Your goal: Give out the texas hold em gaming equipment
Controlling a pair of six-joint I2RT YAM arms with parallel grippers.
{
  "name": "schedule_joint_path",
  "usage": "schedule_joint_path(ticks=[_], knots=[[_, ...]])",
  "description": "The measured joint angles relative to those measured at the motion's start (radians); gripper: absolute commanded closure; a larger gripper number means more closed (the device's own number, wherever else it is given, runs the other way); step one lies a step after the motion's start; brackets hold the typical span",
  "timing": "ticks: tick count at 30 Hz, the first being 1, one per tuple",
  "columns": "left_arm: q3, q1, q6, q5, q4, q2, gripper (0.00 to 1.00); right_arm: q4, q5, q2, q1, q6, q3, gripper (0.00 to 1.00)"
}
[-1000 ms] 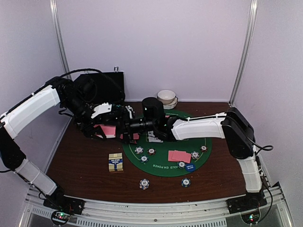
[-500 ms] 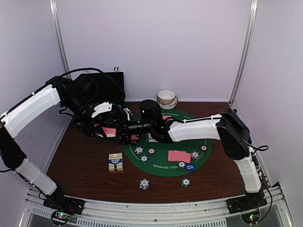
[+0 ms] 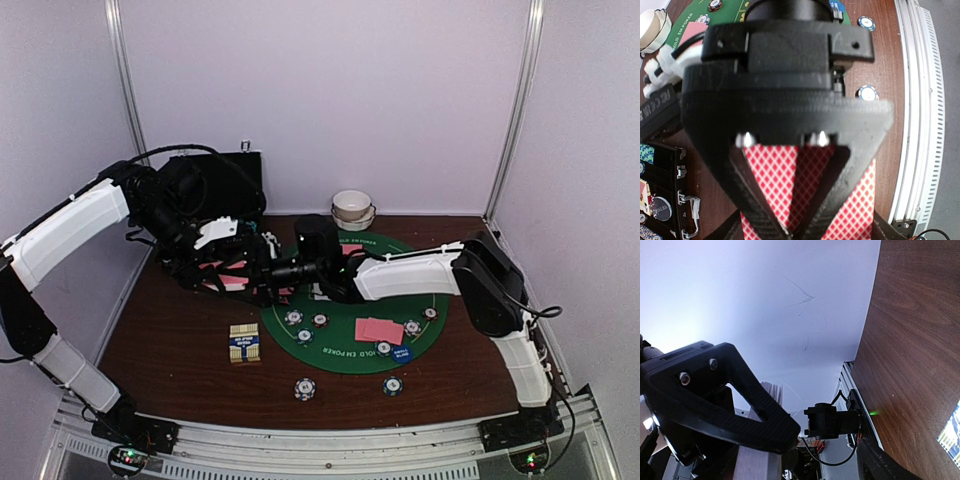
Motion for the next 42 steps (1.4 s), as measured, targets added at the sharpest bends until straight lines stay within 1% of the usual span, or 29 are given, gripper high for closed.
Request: schedule_joint_path(ticks=[7,12,15,18,22,27,32,37,42], knots=[[0.000,0.000,0.000,0.000,0.003,0.001,0.77,-0.053,-0.022,-0.058,-0.024,-0.056,-0.049,0.35],[0.000,0.000,0.000,0.002,0.005,0.001,0.77,-0.098,-0.034,-0.087,-0.034,-0.086,-0.060,0.42],[0.000,0.000,0.000,0.003,0.005,0.001,0.77,-0.138,-0.039,-0.109,-0.040,-0.106,-0.063,0.49],[0.000,0.000,0.000,0.004,0.005,0.001,0.77,-0.175,-0.045,-0.137,-0.049,-0.121,-0.076,0.58],[0.000,0.000,0.000,0.005,0.005,0.001,0.77,-0.208,-0.053,-0.170,-0.060,-0.135,-0.095,0.68],[0.000,0.000,0.000,0.004,0.005,0.001,0.77,-0.224,-0.061,-0.198,-0.067,-0.127,-0.111,0.83],[0.000,0.000,0.000,0.002,0.003,0.001,0.77,-0.219,-0.073,-0.211,-0.068,-0.107,-0.123,0.94],[0.000,0.000,0.000,0.000,0.002,0.001,0.77,-0.270,-0.087,-0.248,-0.077,-0.120,-0.137,1.00],[0.000,0.000,0.001,0.001,0.002,0.001,0.77,-0.389,-0.098,-0.305,-0.110,-0.183,-0.145,1.00]])
